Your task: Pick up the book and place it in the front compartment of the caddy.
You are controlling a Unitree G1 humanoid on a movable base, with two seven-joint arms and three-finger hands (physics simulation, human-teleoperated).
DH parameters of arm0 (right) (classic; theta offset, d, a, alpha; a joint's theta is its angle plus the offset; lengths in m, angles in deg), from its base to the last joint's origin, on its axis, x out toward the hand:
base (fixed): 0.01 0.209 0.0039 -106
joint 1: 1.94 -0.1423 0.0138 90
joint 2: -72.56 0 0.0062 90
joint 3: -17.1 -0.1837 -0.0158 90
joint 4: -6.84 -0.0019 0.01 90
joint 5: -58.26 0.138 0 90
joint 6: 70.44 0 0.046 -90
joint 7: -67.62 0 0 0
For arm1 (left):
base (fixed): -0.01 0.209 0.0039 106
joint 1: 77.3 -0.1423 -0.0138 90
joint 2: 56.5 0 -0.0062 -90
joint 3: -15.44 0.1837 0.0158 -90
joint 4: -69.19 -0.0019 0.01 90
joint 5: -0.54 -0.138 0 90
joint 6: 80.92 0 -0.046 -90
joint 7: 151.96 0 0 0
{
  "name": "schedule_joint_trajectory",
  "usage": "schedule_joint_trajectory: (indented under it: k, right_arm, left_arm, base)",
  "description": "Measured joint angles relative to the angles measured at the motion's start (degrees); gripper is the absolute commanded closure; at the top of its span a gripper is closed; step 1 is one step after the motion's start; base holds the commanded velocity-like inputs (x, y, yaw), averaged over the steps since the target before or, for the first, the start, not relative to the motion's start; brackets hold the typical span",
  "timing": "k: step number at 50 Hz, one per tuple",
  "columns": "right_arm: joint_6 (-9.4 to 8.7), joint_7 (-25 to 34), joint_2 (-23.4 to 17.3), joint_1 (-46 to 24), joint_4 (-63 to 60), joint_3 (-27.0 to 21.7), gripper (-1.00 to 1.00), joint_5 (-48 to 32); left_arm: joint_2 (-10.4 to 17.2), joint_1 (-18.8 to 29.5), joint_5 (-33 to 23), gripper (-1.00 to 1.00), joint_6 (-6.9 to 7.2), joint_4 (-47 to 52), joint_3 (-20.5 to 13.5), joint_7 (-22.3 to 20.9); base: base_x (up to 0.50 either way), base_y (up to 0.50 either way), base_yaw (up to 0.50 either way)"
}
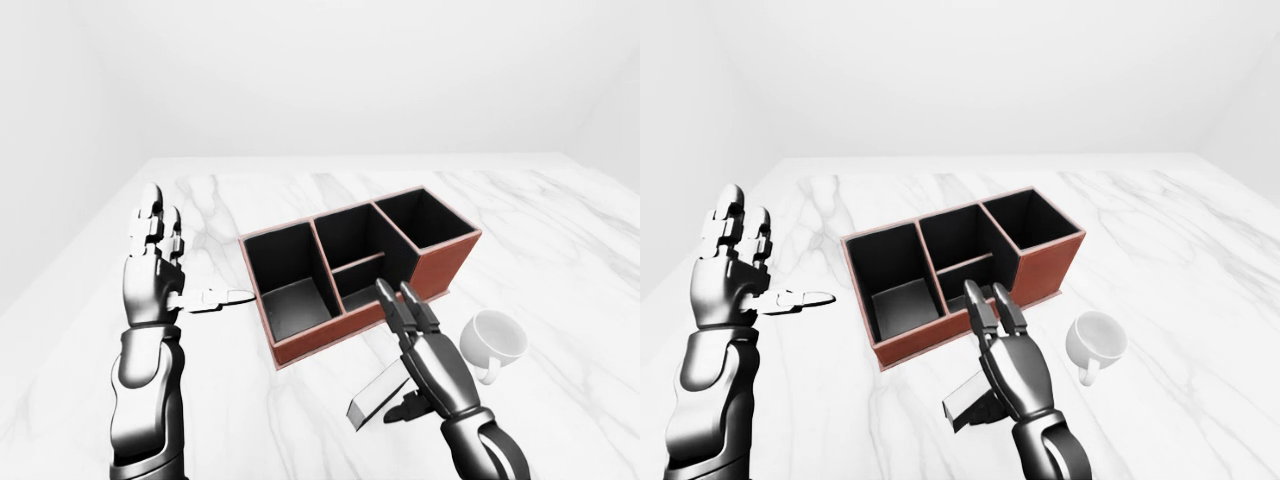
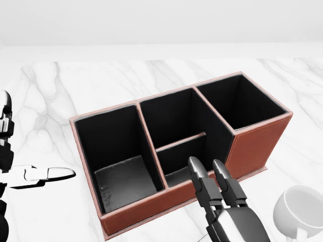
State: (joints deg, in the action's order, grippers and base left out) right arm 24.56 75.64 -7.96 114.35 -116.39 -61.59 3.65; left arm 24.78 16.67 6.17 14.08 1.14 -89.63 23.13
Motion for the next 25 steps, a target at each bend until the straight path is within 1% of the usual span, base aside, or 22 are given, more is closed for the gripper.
schedule_joint_trajectory:
  k: [25]
  right_arm:
    - [0.0,-0.59,-0.49,-0.2,-0.91,1.23,-1.0,-4.41]
  left_arm:
    - [-0.08,-0.08,-0.16,-1.0,0.0,-0.33,0.14,-0.08]
  base:
    - [0.0,0.0,0.0]
